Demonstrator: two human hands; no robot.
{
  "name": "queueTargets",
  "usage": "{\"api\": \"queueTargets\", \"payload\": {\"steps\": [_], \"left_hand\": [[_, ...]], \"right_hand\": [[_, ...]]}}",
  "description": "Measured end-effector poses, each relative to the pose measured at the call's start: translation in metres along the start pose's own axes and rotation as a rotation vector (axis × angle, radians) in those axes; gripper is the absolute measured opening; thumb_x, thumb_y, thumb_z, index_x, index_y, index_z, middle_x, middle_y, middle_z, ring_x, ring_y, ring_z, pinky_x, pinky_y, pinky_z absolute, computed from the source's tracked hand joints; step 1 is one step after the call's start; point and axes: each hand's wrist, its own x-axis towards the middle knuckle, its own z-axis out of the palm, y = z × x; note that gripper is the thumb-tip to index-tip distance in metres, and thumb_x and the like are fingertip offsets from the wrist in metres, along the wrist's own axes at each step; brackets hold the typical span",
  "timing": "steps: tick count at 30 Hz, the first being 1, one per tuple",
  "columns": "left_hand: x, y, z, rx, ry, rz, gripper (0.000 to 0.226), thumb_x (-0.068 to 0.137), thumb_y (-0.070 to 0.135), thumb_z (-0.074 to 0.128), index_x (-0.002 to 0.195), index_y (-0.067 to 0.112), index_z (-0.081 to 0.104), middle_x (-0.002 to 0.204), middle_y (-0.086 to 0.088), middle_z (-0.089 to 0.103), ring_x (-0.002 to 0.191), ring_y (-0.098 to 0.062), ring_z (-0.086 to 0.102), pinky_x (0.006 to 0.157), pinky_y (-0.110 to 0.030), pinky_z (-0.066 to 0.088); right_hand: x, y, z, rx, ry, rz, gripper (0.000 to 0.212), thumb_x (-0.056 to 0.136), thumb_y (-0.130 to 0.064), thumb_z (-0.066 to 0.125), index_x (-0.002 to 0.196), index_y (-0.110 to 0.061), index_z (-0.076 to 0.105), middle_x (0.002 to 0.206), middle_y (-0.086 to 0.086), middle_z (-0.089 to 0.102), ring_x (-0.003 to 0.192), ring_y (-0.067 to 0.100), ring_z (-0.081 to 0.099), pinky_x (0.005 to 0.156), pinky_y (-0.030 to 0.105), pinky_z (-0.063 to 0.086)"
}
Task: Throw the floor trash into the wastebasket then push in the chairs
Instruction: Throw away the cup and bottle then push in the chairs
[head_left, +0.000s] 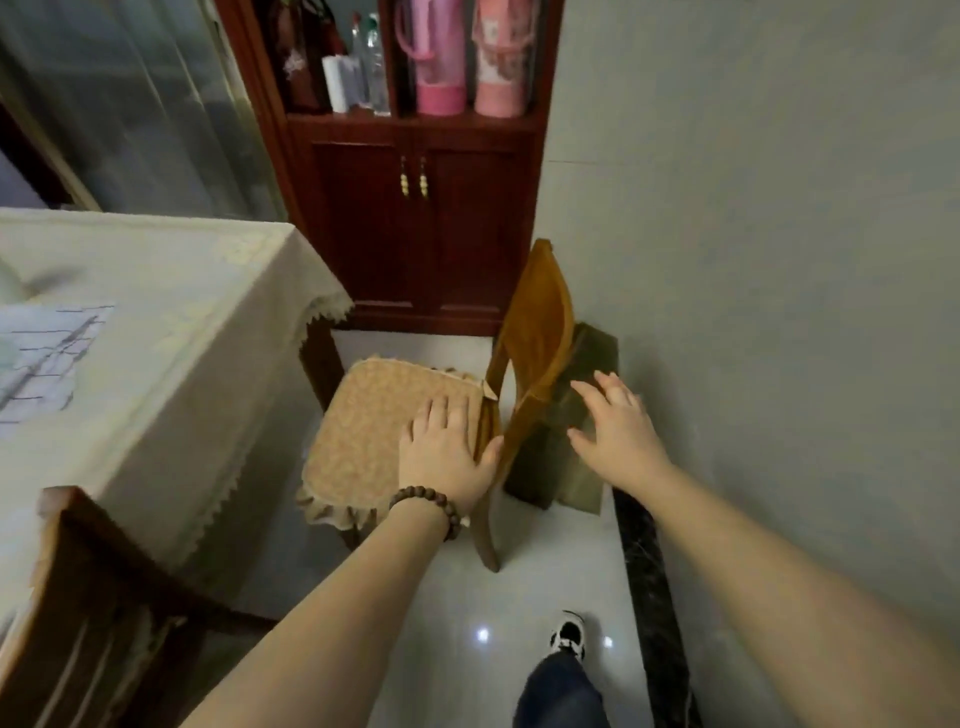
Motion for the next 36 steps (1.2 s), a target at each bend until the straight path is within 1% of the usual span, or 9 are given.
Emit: {"api": "queueTargets", "payload": {"steps": [5,7,11,15,21,25,29,33,36], "left_hand": [[0.023,0.054,0.017,-0.005,-0.022,0.103,0.073,0.091,0.064,0.031,0.150,0.024,0.015,0.159,-0.004,0.016,0.146,-0.026,0.011,0.117,-0.048,0.009],[0.038,0.073,0.022,-0.004,-0.028,0.109,0.073,0.091,0.062,0.033,0.150,0.023,0.014,0.158,-0.005,0.017,0.146,-0.027,0.011,0.117,-0.048,0.010],[0.073,0.109,0.035,0.012,0.037,0.085,0.074,0.090,0.061,0.038,0.149,0.022,0.016,0.155,-0.005,0.024,0.143,-0.027,0.019,0.116,-0.046,0.016],[0.121,0.147,0.051,0.007,0.074,0.021,0.076,0.089,0.062,0.039,0.149,0.021,0.016,0.155,-0.005,0.025,0.142,-0.027,0.020,0.115,-0.046,0.018],[0.179,0.194,0.068,0.044,0.057,-0.208,0.083,0.087,0.068,0.037,0.150,0.021,0.011,0.156,-0.005,0.022,0.144,-0.029,0.018,0.117,-0.049,0.019],[0.198,0.194,0.074,0.087,0.038,-0.339,0.088,0.083,0.073,0.038,0.150,0.023,0.012,0.154,-0.006,0.025,0.140,-0.031,0.025,0.114,-0.051,0.024],[0.203,0.177,0.085,0.109,-0.034,-0.427,0.089,0.081,0.073,0.043,0.149,0.023,0.013,0.149,-0.008,0.031,0.134,-0.032,0.031,0.109,-0.051,0.031],[0.212,0.169,0.098,0.177,-0.031,-0.449,0.077,0.086,0.068,0.040,0.143,0.020,0.023,0.138,-0.009,0.041,0.123,-0.031,0.040,0.096,-0.047,0.043],[0.220,0.166,0.104,0.211,-0.062,-0.480,0.058,0.093,0.054,0.041,0.137,0.018,0.031,0.130,-0.010,0.046,0.118,-0.031,0.044,0.088,-0.043,0.044]], "right_hand": [[-0.004,0.068,-0.015,0.001,0.020,0.093,0.062,0.090,-0.034,0.056,0.145,-0.026,0.028,0.157,0.008,0.017,0.145,0.026,0.008,0.117,0.047,0.014],[0.005,0.086,-0.018,0.014,0.028,0.110,0.062,0.090,-0.033,0.057,0.145,-0.026,0.028,0.157,0.008,0.017,0.145,0.026,0.008,0.117,0.047,0.014],[0.044,0.118,-0.021,0.005,0.021,0.072,0.064,0.090,-0.033,0.056,0.146,-0.025,0.027,0.157,0.008,0.017,0.145,0.026,0.007,0.117,0.048,0.015],[0.103,0.155,-0.030,-0.004,-0.023,-0.005,0.063,0.091,-0.034,0.054,0.147,-0.027,0.024,0.158,0.005,0.013,0.145,0.023,0.003,0.118,0.048,0.013],[0.191,0.202,-0.056,-0.032,-0.113,-0.134,0.065,0.090,-0.032,0.055,0.147,-0.028,0.023,0.158,0.004,0.012,0.145,0.022,0.000,0.118,0.048,0.009],[0.247,0.198,-0.063,-0.078,-0.174,-0.262,0.068,0.090,-0.032,0.056,0.148,-0.027,0.021,0.158,0.004,0.009,0.145,0.023,-0.001,0.118,0.049,0.007],[0.290,0.170,-0.042,-0.114,-0.201,-0.431,0.075,0.086,-0.036,0.061,0.147,-0.032,0.016,0.158,0.003,0.007,0.145,0.023,-0.003,0.115,0.047,0.001],[0.329,0.143,-0.013,-0.244,-0.223,-0.601,0.086,0.082,-0.045,0.064,0.147,-0.035,0.009,0.159,0.002,-0.004,0.145,0.023,-0.011,0.114,0.047,-0.003],[0.361,0.127,0.007,-0.379,-0.215,-0.725,0.095,0.077,-0.051,0.068,0.148,-0.035,0.006,0.159,0.004,-0.008,0.144,0.025,-0.016,0.113,0.049,-0.006]]}}
